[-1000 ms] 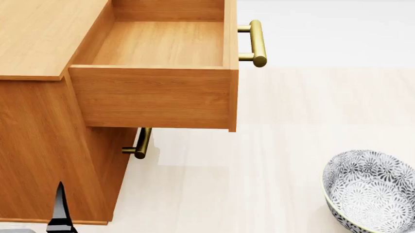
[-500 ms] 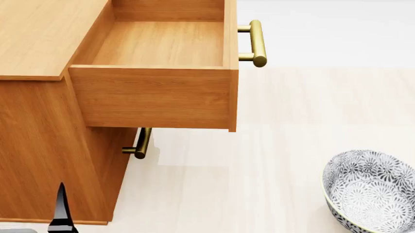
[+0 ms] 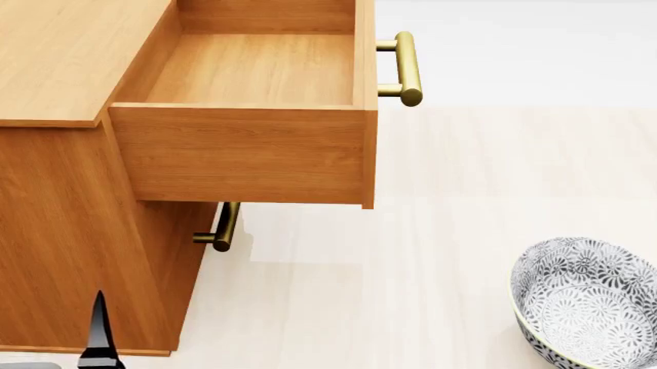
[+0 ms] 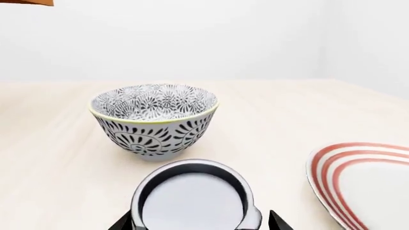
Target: Put the ketchup in the top drawer of the cabinet.
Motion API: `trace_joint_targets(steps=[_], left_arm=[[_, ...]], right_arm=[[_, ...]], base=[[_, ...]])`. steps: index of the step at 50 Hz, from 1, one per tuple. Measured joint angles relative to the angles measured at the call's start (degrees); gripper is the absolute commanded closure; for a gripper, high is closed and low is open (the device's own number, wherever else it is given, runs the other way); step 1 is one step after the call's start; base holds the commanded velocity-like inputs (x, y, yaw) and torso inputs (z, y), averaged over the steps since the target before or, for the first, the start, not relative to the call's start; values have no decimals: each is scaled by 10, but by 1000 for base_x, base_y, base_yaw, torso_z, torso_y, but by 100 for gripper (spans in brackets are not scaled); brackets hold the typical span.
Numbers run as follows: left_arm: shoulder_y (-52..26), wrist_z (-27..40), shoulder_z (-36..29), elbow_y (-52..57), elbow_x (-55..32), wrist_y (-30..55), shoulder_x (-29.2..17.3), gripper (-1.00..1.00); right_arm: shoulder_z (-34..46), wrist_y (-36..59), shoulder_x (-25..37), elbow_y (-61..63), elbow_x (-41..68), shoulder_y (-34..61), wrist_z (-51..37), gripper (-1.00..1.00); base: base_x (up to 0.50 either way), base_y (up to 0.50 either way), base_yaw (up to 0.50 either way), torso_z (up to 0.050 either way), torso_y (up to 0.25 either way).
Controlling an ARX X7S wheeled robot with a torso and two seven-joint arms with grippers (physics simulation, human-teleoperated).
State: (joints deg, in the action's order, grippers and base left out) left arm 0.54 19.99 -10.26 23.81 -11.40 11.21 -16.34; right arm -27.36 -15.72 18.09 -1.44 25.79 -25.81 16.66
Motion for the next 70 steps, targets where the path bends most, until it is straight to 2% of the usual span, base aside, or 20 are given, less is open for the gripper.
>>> trace_joint_targets(steps=[2, 3, 24, 45, 70], left_arm=[[0, 0, 0, -1, -1, 0, 0, -100], [0, 0, 0, -1, -1, -1, -1, -100], [-2, 4, -4, -7, -4, -4, -4, -100], [-3, 6, -5, -9, -10, -6, -7, -100], [-3, 10, -7, -6, -15, -8, -12, -100]], right_arm=[[1, 1, 0, -1, -1, 0, -1, -100], [1, 1, 0, -1, -2, 1, -1, 100], [4, 9, 3, 12, 14, -1, -5, 100], [-19, 98, 33, 195, 63, -14, -80, 100], [-81, 269, 153, 386, 177, 59, -248, 100]], base=[[0, 0, 0, 0, 0], [0, 0, 0, 0, 0], [0, 0, 0, 0, 0], [0, 0, 0, 0, 0], [0, 0, 0, 0, 0]])
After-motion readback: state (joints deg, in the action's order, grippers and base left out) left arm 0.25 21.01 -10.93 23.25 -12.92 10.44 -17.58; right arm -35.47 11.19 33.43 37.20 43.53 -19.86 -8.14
